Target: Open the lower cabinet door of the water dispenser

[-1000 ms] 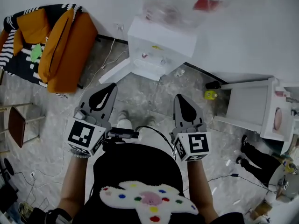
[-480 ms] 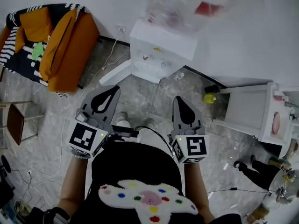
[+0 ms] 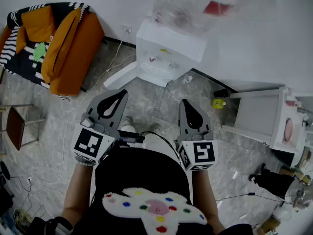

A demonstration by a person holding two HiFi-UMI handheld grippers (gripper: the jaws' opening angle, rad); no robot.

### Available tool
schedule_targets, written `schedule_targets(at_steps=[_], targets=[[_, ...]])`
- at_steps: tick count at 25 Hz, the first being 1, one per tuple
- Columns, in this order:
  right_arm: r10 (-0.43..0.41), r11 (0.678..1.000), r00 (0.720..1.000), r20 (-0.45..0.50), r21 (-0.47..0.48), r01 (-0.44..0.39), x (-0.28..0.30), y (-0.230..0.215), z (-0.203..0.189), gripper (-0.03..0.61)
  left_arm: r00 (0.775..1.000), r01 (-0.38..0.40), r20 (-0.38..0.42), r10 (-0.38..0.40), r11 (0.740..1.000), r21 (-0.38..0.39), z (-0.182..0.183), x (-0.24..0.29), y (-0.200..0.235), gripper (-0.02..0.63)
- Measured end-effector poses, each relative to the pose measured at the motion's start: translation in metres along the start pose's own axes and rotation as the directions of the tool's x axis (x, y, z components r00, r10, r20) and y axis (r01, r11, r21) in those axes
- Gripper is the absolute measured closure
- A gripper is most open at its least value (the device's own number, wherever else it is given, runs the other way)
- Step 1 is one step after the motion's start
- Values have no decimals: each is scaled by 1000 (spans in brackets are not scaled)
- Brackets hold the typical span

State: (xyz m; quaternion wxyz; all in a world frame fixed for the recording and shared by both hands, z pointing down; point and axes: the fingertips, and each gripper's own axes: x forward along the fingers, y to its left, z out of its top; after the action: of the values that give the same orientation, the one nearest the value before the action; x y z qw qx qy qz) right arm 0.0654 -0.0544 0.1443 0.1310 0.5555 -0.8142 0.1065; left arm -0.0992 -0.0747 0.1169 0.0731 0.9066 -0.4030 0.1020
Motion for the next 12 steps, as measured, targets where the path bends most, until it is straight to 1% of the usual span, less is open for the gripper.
schedule_targets(at_steps=[5, 12], targets=[[10, 1000, 1000, 3, -11, -10, 0, 3, 1, 575, 1000, 0, -20, 0, 1000, 0, -7, -2, -1, 601], [17, 1000, 1000, 1, -19, -17, -2, 6, 4, 575, 1000, 7, -18, -7, 1000, -5, -7, -3, -5, 601]])
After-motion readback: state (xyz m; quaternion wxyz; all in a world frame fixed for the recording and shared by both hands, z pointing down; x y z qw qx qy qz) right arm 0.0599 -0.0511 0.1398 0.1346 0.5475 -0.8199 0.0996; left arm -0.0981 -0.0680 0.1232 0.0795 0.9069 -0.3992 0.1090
